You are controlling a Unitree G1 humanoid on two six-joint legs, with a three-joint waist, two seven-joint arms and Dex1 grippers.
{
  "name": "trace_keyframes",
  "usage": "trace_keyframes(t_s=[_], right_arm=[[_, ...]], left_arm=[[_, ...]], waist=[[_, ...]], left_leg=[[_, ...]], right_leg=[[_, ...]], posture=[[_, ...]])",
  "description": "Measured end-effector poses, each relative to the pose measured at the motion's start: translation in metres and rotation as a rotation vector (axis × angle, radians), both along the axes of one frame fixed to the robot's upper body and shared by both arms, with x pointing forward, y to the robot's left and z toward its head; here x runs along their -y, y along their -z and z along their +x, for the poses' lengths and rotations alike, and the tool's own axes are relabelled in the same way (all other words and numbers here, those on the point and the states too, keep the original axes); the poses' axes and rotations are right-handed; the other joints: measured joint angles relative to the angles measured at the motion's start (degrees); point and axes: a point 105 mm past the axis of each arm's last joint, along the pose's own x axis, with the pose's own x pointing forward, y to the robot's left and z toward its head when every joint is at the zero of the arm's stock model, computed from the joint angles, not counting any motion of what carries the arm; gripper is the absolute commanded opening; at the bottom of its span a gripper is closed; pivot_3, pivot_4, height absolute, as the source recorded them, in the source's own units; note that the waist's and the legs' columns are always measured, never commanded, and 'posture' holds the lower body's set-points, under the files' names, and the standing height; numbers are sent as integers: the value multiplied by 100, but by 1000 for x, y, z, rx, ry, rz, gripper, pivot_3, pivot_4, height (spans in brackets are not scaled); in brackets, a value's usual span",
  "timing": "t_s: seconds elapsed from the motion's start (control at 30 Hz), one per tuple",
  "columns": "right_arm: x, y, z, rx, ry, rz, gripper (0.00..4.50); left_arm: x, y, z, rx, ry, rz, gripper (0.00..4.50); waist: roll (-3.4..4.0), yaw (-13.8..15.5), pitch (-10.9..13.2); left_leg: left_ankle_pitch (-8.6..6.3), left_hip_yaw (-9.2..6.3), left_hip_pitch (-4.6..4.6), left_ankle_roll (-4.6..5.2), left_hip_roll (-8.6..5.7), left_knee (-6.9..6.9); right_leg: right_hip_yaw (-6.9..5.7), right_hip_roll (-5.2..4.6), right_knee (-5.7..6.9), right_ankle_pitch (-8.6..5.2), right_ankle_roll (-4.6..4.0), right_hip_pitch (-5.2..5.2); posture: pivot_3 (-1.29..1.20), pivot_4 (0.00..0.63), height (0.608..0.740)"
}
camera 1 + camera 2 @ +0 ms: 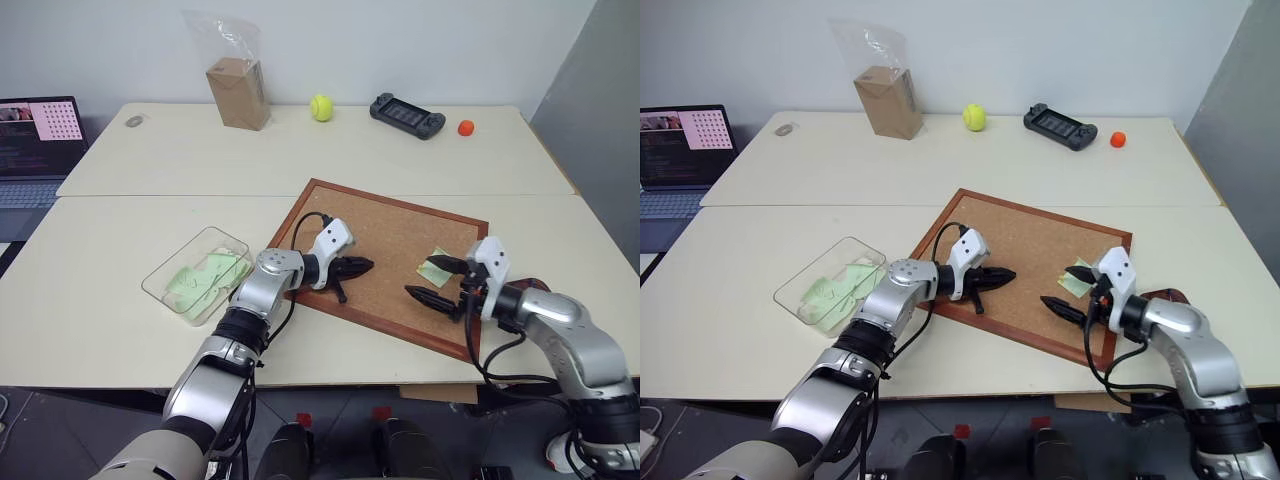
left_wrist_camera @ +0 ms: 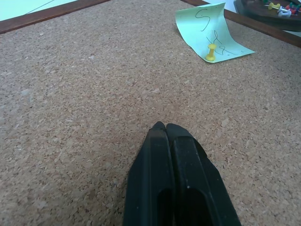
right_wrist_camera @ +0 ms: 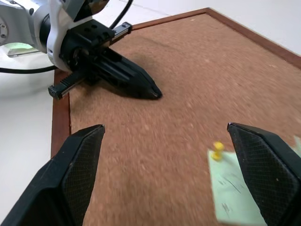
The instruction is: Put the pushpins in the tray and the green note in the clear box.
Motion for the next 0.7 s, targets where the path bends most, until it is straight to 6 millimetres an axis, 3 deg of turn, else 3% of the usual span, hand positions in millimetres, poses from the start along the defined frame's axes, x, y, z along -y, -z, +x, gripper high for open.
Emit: trace_keyframes(t_s=[0.13,0.37,0.7], right_arm=[[-4,11,15,-47,43,25,4437],[6,21,37,-105,157,51,4437],[3,24,39,-84,162,38,2545]], left_arm=[[-2,0,1,1,-3,3,0],[-2,0,1,0,-4,5,0],[-4,0,1,-1,-5,8,0]], waist=[[0,0,0],[2,-4,-1],[2,-15,-1]], left_leg=[[0,1,0,0,1,1],[0,2,-1,0,1,0],[0,4,1,0,0,0]], right_leg=[[3,-3,3,0,0,-3],[3,-3,6,1,-1,-6],[4,-1,6,1,-1,-6]], posture=[[0,150,740],[0,150,740],[0,150,740]])
